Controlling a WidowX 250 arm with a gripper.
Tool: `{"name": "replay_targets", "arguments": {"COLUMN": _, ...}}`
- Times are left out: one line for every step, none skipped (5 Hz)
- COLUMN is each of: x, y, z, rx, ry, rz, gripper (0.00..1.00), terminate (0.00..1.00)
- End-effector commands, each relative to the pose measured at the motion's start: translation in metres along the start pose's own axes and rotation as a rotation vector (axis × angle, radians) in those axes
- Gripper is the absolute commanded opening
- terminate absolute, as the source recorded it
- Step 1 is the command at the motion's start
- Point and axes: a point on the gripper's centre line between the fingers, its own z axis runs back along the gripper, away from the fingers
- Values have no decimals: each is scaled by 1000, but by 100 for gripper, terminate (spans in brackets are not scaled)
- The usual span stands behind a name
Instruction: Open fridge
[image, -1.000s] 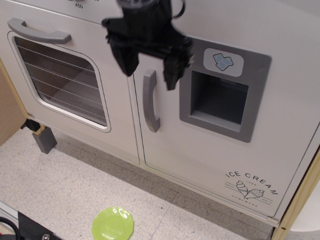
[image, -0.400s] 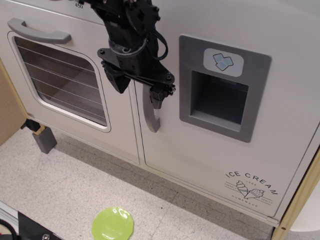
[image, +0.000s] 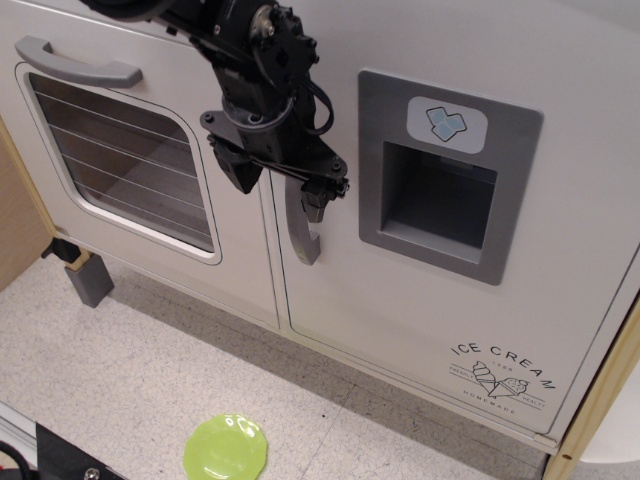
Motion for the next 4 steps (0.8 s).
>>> {"name": "replay_targets", "arguments": {"x": 17, "y": 0, "z": -10, "rx": -26, "ry": -82, "rz": -1, "gripper": 100, "terminate": 0}}
{"name": "replay_targets", "arguments": {"x": 20, "y": -5, "z": -8, "rx": -48, "ry": -78, "rz": -3, "gripper": 100, "terminate": 0}}
{"name": "replay_targets", "arguments": {"x": 24, "y": -5, "z": -8, "rx": -62, "ry": -77, "rz": 23, "gripper": 0, "terminate": 0}}
{"name": "replay_targets", "arguments": {"x": 29, "y": -2, "z": -10, "rx": -58, "ry": -85, "rz": 36, "gripper": 0, "terminate": 0}}
